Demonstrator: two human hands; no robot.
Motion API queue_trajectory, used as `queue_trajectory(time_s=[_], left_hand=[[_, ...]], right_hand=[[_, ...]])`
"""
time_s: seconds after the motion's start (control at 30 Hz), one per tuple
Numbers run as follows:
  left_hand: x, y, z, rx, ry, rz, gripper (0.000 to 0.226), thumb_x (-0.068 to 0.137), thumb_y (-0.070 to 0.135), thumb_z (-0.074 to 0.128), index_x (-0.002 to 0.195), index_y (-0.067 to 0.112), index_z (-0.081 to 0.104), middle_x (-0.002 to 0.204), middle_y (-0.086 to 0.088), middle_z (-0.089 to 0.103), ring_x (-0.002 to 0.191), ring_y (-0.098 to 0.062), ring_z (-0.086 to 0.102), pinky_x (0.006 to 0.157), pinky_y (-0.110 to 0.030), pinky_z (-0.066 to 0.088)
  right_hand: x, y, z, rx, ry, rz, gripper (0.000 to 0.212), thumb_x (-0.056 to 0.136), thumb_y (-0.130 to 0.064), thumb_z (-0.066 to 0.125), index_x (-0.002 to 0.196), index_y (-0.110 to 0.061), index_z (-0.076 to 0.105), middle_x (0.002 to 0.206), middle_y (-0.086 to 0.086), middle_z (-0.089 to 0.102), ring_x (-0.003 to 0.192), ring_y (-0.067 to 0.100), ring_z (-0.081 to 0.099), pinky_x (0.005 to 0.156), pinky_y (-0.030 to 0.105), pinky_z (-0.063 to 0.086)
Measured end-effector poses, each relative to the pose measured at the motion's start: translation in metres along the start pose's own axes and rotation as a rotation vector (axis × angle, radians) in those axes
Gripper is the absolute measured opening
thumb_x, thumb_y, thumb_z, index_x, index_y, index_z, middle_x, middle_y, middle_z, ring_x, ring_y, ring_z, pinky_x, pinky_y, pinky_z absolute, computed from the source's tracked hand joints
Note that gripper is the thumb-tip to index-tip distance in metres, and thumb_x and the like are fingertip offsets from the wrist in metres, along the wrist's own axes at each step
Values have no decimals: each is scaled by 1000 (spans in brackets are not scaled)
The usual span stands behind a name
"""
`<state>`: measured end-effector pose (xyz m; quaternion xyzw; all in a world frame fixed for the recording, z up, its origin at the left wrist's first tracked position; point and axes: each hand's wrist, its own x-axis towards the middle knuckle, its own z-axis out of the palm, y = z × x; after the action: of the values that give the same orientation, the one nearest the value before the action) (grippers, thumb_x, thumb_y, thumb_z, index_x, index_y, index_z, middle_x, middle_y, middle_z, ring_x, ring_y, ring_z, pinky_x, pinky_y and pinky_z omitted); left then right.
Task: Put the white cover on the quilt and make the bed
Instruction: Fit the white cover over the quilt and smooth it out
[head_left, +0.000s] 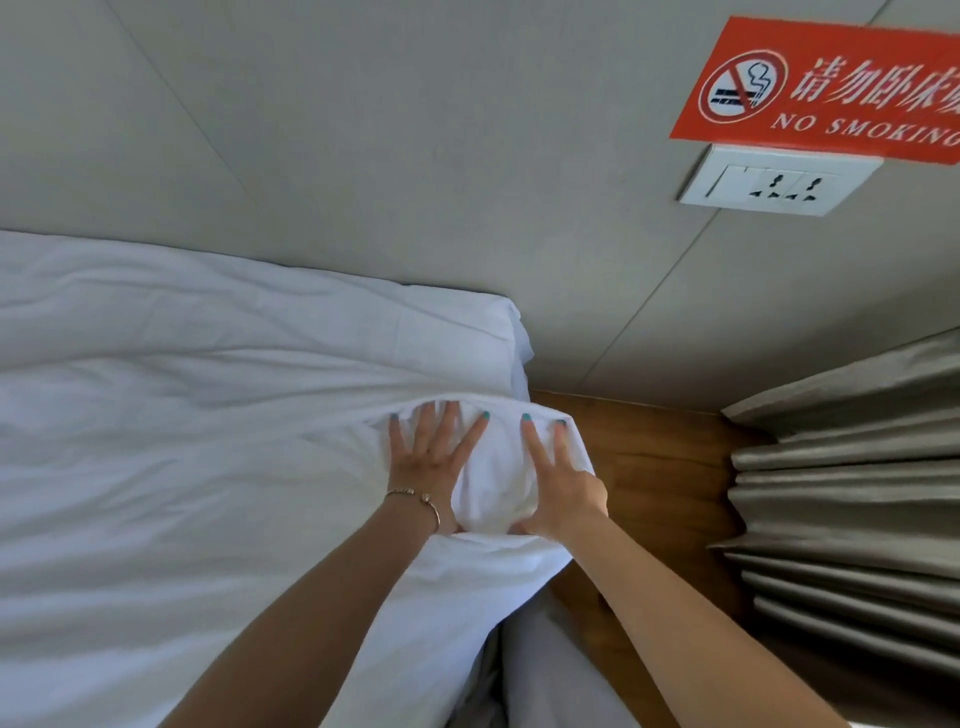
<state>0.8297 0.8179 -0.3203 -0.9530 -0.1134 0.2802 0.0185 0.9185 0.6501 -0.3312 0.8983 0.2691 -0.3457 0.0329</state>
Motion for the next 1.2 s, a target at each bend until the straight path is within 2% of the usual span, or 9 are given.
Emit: queue_trajectory(time_s=[0.2,0.33,0.4,0.47,0.57,0.7,0.9,1.07,1.2], left_hand=[[27,-26,-38,-101,-16,-134,148,50,74,75,137,40,-39,148,-6,-42,139,-41,-31,105,-71,-10],[34,-27,-36,-49,503,260,80,58,44,87,121,25,41,115,-4,49,104,-24,50,91,-36,38],[34,-14,-23,-63,595,413,56,53,20,90,92,20,49,85,-1,53,76,-21,49,66,-31,41],[37,-6,-14,-32,489,361,59,48,29,92,97,21,60,99,-2,59,91,-22,53,76,-32,42],[33,-3,-8,-18,218,65,104,61,54,81,147,23,32,154,-7,24,141,-32,24,114,-47,21],[13,-5,1,-81,381,154,75,34,29,95,102,15,68,111,-4,63,100,-26,63,87,-34,45],[6,-13,11,-91,554,315,31,47,3,82,64,21,64,60,3,54,58,-22,55,68,-28,34],[-29,-29,-39,-720,766,97,12,88,14,57,78,8,62,81,6,70,80,-8,53,79,-18,39],[-48,-44,-97,-1036,696,-47,15,99,5,45,87,13,41,64,9,44,55,-9,40,53,-17,33]], right_hand=[[12,17,-13,101,75,95,129,67,-74,68,146,-40,-28,162,-11,-14,125,25,53,75,36,55],[2,15,-9,230,343,-81,40,93,-50,55,127,-30,53,126,-11,55,86,17,66,62,29,51],[-2,5,-7,151,285,-241,27,99,-43,47,115,-29,63,115,-11,63,91,17,65,69,29,51],[3,-1,-4,173,198,-205,41,96,-50,48,134,-34,50,134,-11,54,99,20,63,73,31,50],[15,-6,-4,269,186,-29,52,94,-53,49,142,-36,37,137,-8,49,102,23,62,75,35,52],[30,-7,-19,270,259,18,21,97,-28,50,103,-35,68,100,-9,68,78,18,62,64,29,52],[24,2,-36,631,353,108,14,99,-23,47,107,-22,59,95,0,67,84,24,62,75,39,55],[5,32,-97,766,601,116,16,98,-6,39,106,-16,50,88,10,61,80,35,58,70,46,51],[-15,16,-146,456,652,39,31,90,4,32,110,-17,42,82,3,49,69,30,46,60,36,36]])
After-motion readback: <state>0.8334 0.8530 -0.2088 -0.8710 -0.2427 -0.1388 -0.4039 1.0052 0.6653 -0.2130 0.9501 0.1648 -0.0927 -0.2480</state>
